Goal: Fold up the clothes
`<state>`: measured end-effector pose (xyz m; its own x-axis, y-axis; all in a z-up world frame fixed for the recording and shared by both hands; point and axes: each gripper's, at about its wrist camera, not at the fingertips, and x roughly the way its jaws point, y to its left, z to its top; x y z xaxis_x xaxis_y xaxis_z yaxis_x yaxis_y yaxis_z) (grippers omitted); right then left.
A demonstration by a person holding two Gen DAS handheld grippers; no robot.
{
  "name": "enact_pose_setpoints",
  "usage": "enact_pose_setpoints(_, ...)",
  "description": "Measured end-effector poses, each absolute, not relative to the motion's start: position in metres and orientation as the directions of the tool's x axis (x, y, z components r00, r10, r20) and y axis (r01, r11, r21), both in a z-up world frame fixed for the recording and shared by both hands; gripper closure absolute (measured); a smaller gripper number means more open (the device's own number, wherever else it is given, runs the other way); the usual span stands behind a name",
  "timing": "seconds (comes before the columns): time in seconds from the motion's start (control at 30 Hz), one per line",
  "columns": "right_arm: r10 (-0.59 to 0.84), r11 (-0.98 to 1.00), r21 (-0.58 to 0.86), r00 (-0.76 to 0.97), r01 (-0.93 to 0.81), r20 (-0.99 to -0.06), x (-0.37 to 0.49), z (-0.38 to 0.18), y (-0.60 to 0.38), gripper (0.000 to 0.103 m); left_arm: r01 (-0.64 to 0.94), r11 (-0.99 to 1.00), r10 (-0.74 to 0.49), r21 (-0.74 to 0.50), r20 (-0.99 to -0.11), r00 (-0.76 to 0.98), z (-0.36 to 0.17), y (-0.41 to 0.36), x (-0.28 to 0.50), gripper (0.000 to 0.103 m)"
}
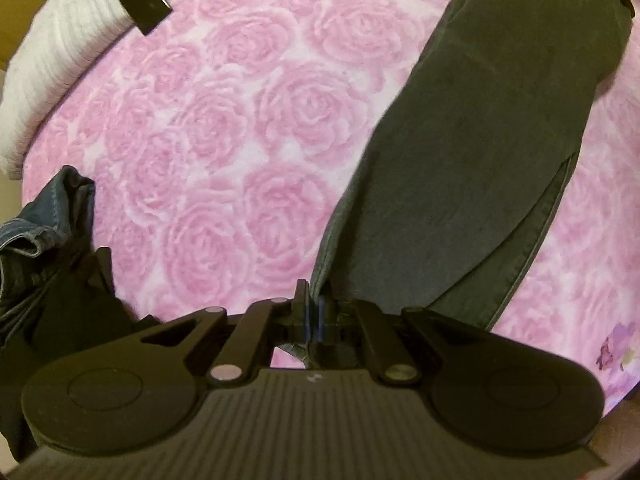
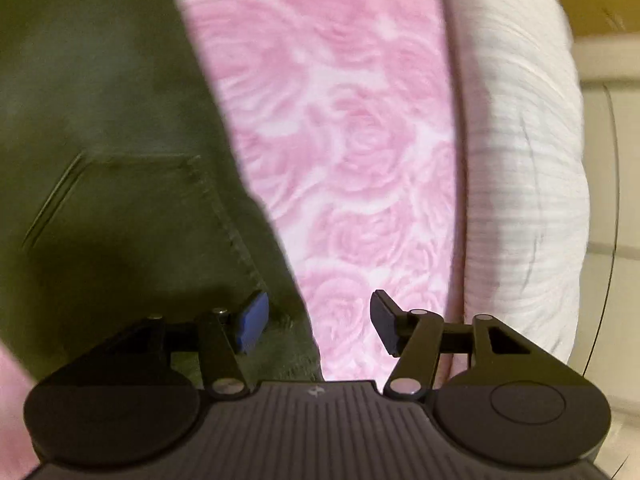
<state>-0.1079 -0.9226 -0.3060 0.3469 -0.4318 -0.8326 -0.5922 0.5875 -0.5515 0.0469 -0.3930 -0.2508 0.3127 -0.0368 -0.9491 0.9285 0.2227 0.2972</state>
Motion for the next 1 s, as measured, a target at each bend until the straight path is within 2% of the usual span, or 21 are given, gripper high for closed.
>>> enact_pose_setpoints(0.07, -0.433, 0.647, -0.572, 0.375, -0.504, -0.82, -0.112, -0.3, -0.924, 0.041, 0.933, 0.22, -0.025, 0.284, -0.955, 0.296, -0.25, -0.396, 0.05, 0.101)
enact_pose_setpoints(0.13, -0.435, 0.701, -0.586, 0.408, -0.405, -0.803, -0.123, -0.292, -0.925, 0.028, 0.941, 0.209, -0.006, 0.267, -0.962, 0.274, -0.243, -0.398, 0.048, 0.101)
enact_pose_setpoints(0.17, -0.436, 0.728, -0.587, 0.421, -0.355, -0.795, -0.133, -0.289, -0.927, 0.026, 0.945, 0.207, 0.004, 0.252, -0.966, 0.257, -0.239, -0.397, 0.048, 0.101)
enact_pose_setpoints(0.23, -0.429, 0.794, -0.553, 0.413, -0.253, -0.804, -0.156, -0.287, -0.933, 0.026, 0.953, 0.207, 0.026, 0.221, -0.975, 0.22, -0.232, -0.397, 0.049, 0.101)
enact_pose_setpoints(0.4, -0.333, 0.935, -0.353, 0.31, -0.009, -0.89, -0.222, -0.3, -0.952, 0.026, 0.966, 0.222, 0.097, 0.13, -0.989, 0.111, -0.228, -0.403, 0.053, 0.101)
enact_pose_setpoints(0.5, -0.274, 0.961, -0.268, 0.301, 0.062, -0.913, -0.247, -0.303, -0.946, 0.026, 0.966, 0.257, 0.136, -0.007, -0.99, -0.043, -0.226, -0.407, 0.063, 0.101)
enact_pose_setpoints(0.57, -0.247, 0.969, -0.235, 0.315, 0.076, -0.916, -0.258, -0.3, -0.935, 0.026, 0.96, 0.275, 0.147, -0.052, -0.984, -0.096, -0.225, -0.407, 0.07, 0.1)
enact_pose_setpoints(0.6, -0.238, 0.971, -0.227, 0.325, 0.071, -0.915, -0.261, -0.299, -0.929, 0.026, 0.961, 0.277, 0.157, -0.026, -0.985, -0.072, -0.227, -0.407, 0.075, 0.096)
enact_pose_setpoints(0.67, -0.219, 0.976, -0.211, 0.345, 0.061, -0.913, -0.266, -0.297, -0.916, 0.026, 0.956, 0.272, 0.201, 0.109, -0.978, 0.055, -0.232, -0.406, 0.081, 0.094)
enact_pose_setpoints(0.7, -0.209, 0.978, -0.203, 0.355, 0.054, -0.911, -0.269, -0.296, -0.909, 0.026, 0.948, 0.264, 0.221, 0.176, -0.968, 0.119, -0.235, -0.405, 0.083, 0.085)
enact_pose_setpoints(0.73, -0.199, 0.98, -0.196, 0.364, 0.046, -0.91, -0.271, -0.293, -0.902, 0.026, 0.935, 0.287, 0.214, 0.21, -0.965, 0.151, -0.234, -0.404, 0.085, 0.082)
enact_pose_setpoints(1.0, -0.072, 0.985, -0.136, 0.477, -0.102, -0.876, -0.282, -0.262, -0.827, 0.026, 0.866, 0.325, 0.137, 0.381, -0.925, 0.355, -0.199, -0.38, 0.059, 0.067)
